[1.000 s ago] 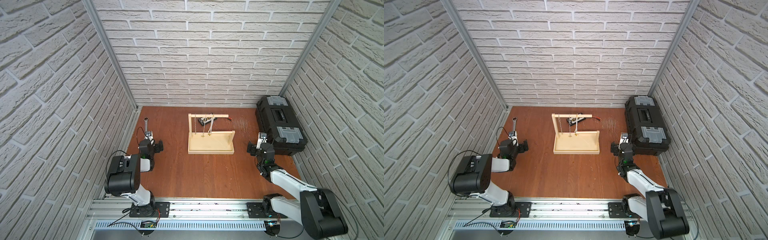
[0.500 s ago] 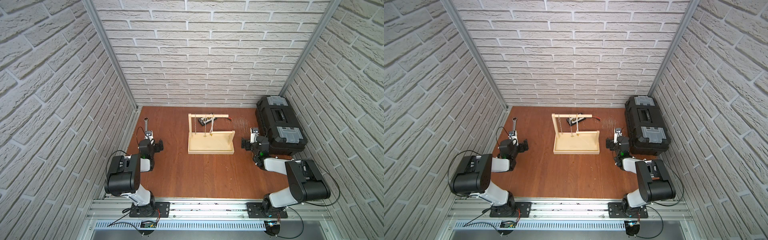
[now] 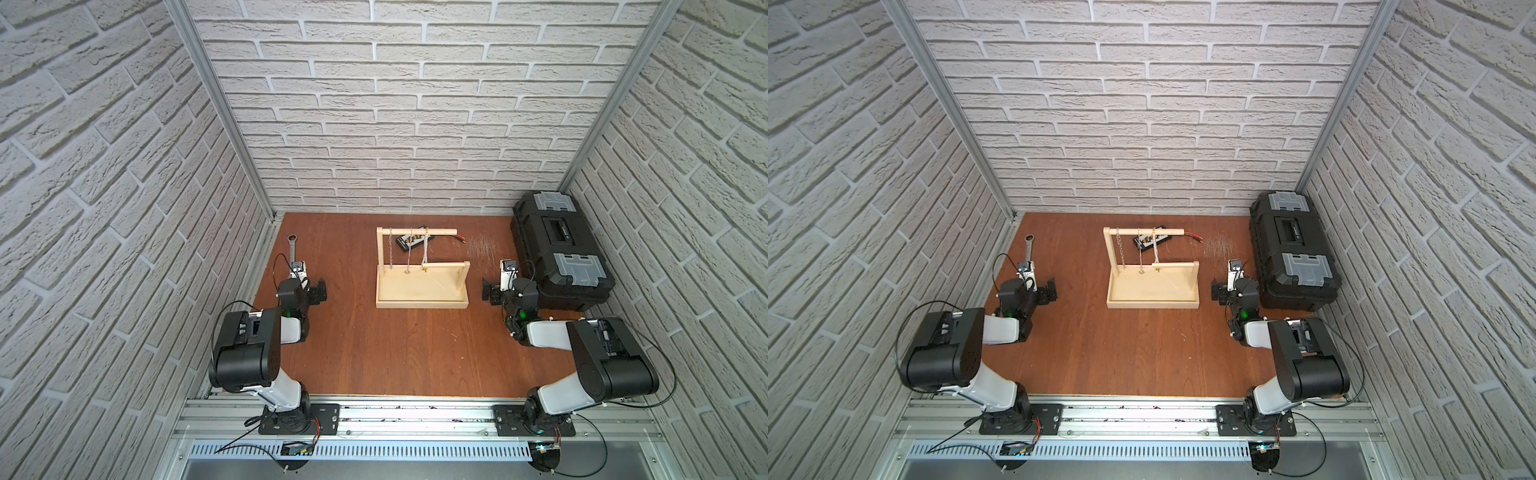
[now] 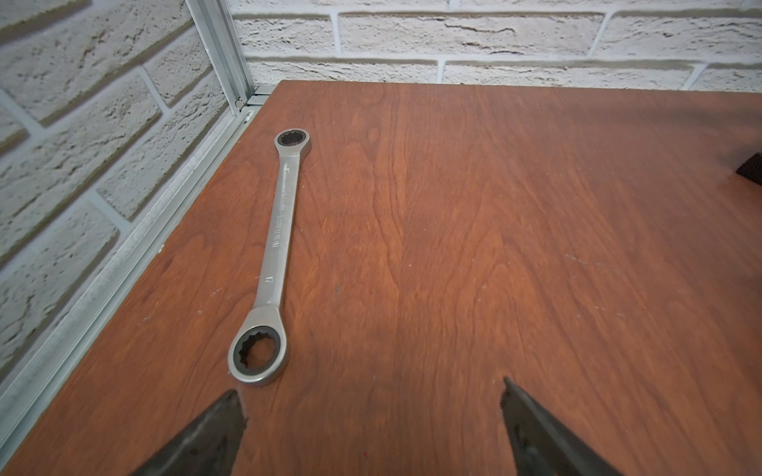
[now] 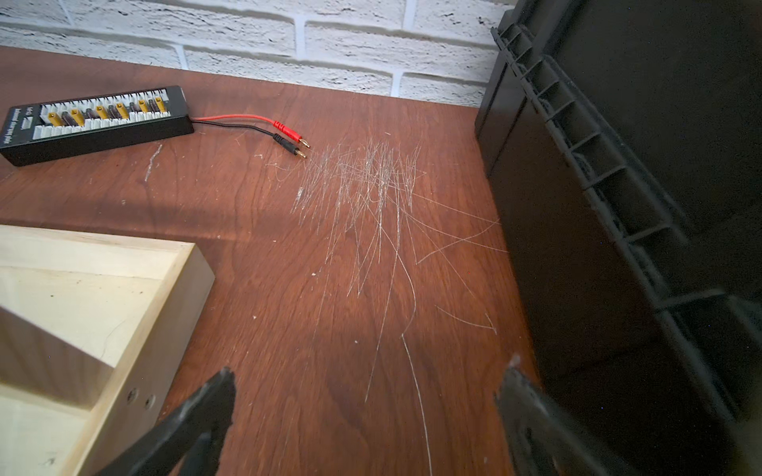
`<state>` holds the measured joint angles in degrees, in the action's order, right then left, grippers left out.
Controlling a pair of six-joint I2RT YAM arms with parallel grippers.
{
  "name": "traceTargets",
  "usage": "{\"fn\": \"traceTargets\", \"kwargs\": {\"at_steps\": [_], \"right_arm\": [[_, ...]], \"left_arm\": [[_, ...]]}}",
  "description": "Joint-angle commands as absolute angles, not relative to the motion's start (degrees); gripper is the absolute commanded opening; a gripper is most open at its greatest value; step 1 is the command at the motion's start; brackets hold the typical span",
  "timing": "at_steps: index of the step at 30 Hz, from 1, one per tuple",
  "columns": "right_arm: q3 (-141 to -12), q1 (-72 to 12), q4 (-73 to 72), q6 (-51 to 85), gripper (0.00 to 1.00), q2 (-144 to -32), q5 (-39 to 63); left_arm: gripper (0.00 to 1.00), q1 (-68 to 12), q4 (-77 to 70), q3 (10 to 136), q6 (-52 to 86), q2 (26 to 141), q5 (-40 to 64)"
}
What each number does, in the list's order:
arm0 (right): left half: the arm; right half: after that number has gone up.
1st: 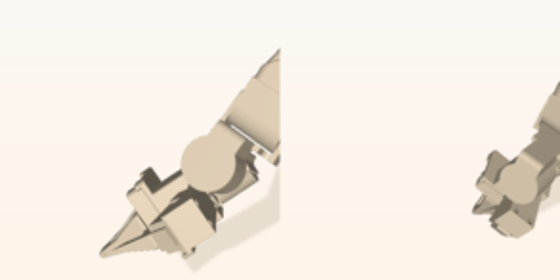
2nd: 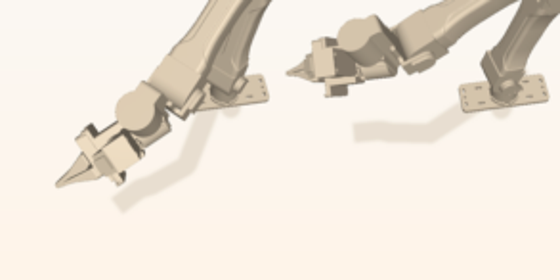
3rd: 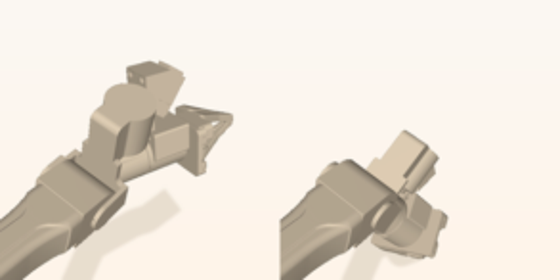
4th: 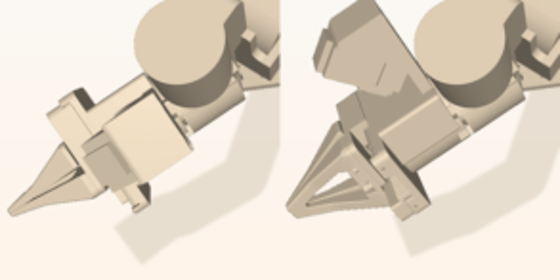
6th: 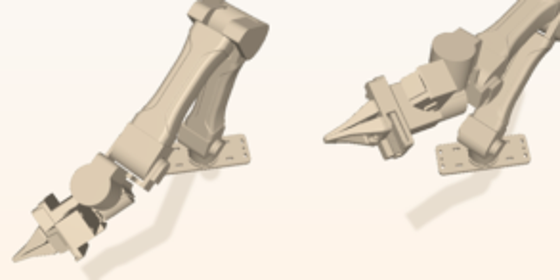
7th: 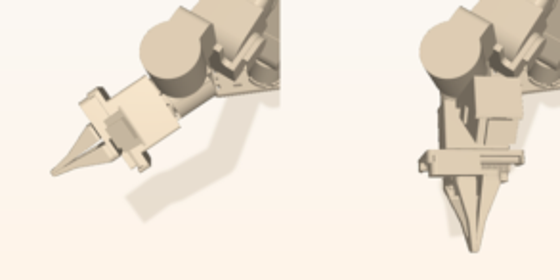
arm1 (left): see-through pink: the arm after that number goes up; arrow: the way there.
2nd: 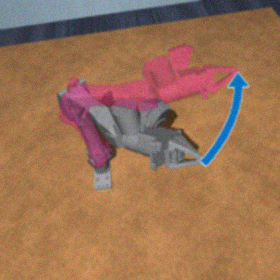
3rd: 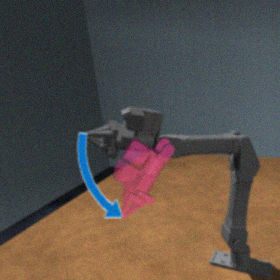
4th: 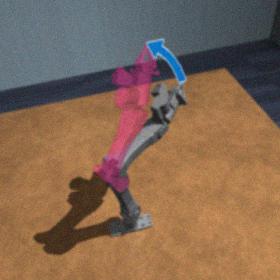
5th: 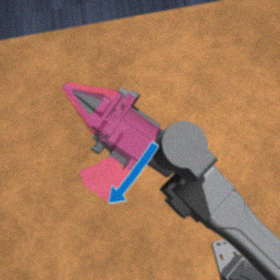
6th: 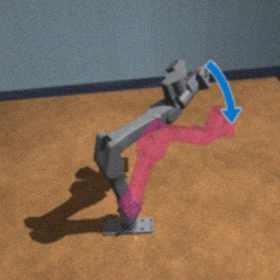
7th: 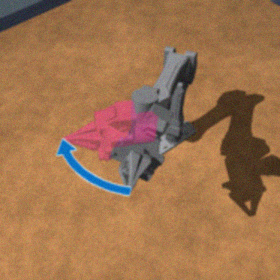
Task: Hang the necklace on the jewelry display stand
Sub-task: Reset both arms
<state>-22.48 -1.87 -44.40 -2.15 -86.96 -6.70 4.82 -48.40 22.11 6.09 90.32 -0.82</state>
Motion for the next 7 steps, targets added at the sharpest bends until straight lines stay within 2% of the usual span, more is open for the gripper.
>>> {"fn": "traceTargets", "kwargs": {"at_steps": [1,7], "right_arm": [[-22.9,-1.6,-46.8,-2.3,1.0,-86.6,-6.5],[-22.9,-1.5,-46.9,-2.0,1.0,-86.6,-6.2]], "left_arm": [[0.98,4.8,-51.3,22.5,5.6,89.7,-0.9],[0.98,4.8,-51.2,22.4,5.7,89.7,-0.9]]}}
